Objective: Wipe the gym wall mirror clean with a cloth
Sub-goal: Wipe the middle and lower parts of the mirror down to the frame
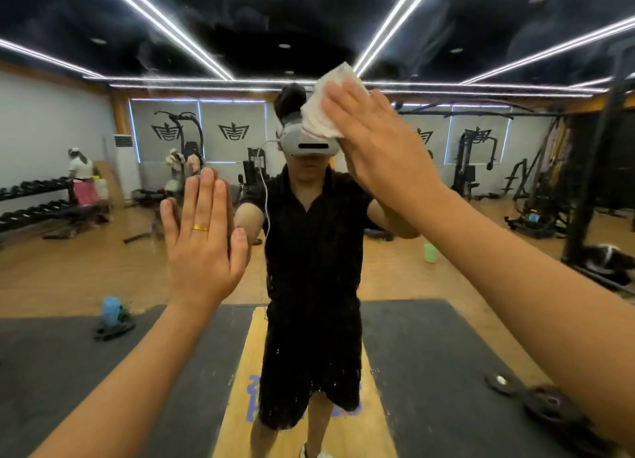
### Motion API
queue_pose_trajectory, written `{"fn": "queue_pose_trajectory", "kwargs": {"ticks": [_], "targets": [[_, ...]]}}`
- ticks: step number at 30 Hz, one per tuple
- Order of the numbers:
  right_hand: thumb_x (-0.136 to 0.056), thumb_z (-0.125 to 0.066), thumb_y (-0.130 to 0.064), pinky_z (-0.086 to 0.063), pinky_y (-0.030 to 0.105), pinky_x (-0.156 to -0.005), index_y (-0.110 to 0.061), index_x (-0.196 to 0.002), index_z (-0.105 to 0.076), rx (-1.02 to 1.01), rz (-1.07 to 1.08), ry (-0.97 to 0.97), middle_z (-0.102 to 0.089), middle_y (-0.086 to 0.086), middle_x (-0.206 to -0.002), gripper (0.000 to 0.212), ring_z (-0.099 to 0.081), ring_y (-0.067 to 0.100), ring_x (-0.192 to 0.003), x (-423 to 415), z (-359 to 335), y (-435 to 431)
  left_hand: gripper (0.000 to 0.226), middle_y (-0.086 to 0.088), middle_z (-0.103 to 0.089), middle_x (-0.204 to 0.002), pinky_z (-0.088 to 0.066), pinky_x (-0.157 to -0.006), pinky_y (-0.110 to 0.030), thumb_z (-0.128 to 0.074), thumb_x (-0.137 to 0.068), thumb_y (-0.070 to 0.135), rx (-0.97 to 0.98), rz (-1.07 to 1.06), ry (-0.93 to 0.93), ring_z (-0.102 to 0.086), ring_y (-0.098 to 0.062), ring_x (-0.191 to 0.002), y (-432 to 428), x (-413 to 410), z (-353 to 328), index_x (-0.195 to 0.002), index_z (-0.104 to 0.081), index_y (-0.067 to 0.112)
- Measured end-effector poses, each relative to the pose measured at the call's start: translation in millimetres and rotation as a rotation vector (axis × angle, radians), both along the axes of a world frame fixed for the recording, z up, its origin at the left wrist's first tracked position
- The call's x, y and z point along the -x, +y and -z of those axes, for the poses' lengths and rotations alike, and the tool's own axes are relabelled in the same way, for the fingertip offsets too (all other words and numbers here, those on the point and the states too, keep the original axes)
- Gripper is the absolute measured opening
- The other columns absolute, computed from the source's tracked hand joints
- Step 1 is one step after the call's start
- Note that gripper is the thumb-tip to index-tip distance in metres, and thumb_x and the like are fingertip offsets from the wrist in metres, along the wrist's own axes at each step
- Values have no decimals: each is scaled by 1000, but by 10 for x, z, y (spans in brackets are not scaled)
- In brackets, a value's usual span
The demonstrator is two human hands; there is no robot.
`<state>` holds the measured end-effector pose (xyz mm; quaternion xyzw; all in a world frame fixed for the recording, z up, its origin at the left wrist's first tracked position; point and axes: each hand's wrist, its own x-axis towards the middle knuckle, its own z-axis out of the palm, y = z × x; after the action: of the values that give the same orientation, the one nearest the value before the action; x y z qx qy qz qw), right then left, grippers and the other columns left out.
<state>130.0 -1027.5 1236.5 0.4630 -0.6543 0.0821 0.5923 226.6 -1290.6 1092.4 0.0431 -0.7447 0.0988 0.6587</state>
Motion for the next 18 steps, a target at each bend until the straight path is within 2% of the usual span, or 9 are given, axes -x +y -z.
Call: {"fn": "queue_pose_trajectory", "kwargs": {"ticks": [2,5,7,9,11,14,18], "targets": [[-105,-53,-9,-14,42,-127,-8,-157,-38,143,-27,-75,-34,13,-165,54,-25,29,-155,-69,-91,-103,67,-17,-18,-170,-8,-125,-61,-30,-103,33,-2,-6,1,-17,-33,-158,3,-1,-6,-162,-23,2],[-105,-51,-7,-26,52,-126,-8,-160,-30,322,-52,-196,-25,10,-168,58,-13,25,-157,-220,399,-273,67,-17,-18,-170,-7,-126,-59,-29,-103,33,-6,-6,-7,-16,-32,-158,13,-4,-1,-162,-23,2],[-103,-53,-7,-24,52,-126,-6,-160,-28,313,-29,-213,-24,12,-168,62,-12,25,-157,-276,945,-304,67,-18,-18,-170,-6,-126,-59,-30,-103,32,-4,-7,-8,-15,-32,-159,11,-2,2,-162,-22,2],[-102,-58,-7,-23,47,-127,-4,-158,-32,266,9,-179,-28,14,-167,62,-20,27,-156,-262,1310,-245,67,-19,-20,-170,-7,-126,-60,-31,-103,32,-3,-3,-4,-15,-32,-159,10,0,22,-162,-22,2],[-103,-55,-8,-18,44,-128,-4,-158,-34,254,12,-170,-28,12,-167,59,-21,25,-156,-205,1234,-199,67,-19,-20,-170,-7,-126,-60,-30,-103,32,-4,3,6,-14,-31,-159,12,9,30,-162,-22,2],[-105,-45,-12,-8,43,-128,-7,-160,-26,355,25,-203,-23,12,-169,59,-16,26,-157,-165,690,-244,67,-19,-19,-170,-8,-126,-59,-30,-103,32,2,-8,7,-13,-30,-159,19,20,21,-162,-22,2],[-108,-44,-11,-6,40,-128,-9,-162,-21,497,-13,-288,-19,11,-170,59,-12,25,-158,-138,252,-246,67,-19,-19,-170,-7,-126,-59,-30,-103,32,1,-22,8,-12,-30,-159,32,36,28,-162,-23,2]]}}
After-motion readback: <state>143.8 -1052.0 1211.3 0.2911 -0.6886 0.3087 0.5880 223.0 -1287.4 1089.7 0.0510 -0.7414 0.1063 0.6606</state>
